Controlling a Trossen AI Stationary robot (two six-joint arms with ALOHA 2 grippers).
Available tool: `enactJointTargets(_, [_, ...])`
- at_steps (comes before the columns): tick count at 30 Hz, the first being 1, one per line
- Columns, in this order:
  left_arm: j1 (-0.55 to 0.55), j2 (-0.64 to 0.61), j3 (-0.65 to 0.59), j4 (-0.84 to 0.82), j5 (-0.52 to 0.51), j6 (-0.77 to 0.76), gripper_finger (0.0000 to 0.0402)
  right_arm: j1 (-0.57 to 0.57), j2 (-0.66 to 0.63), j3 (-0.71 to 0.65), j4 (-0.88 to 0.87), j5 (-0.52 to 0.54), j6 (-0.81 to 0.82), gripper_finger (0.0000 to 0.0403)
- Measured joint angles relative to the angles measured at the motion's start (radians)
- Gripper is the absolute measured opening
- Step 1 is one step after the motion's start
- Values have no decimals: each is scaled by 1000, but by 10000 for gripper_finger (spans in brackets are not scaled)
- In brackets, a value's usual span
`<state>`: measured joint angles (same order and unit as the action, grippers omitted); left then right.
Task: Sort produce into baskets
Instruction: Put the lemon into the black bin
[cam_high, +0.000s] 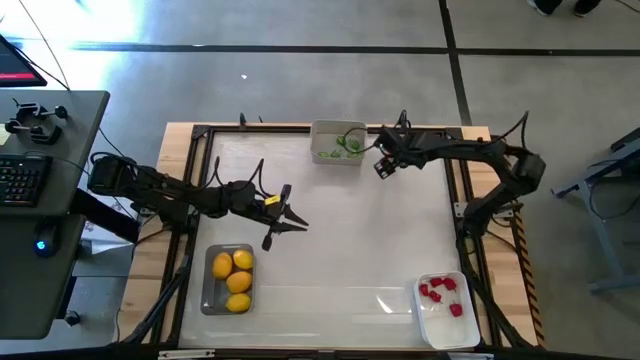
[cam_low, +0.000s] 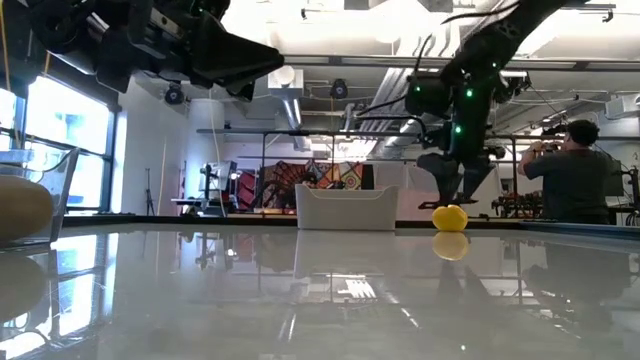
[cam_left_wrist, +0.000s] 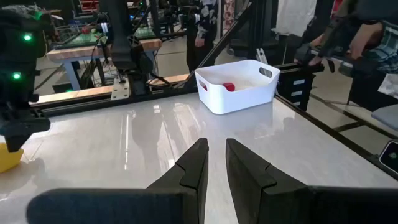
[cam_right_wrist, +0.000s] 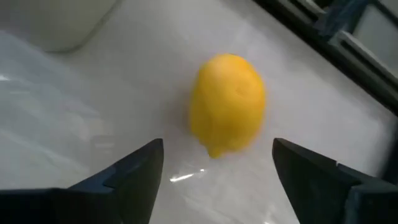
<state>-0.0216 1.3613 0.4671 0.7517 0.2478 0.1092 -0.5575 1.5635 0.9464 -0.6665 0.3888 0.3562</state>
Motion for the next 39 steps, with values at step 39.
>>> enactJointTargets(39, [0, 0, 0, -6, 2, -11, 42, -110, 0, -206, 531, -119, 3, 291])
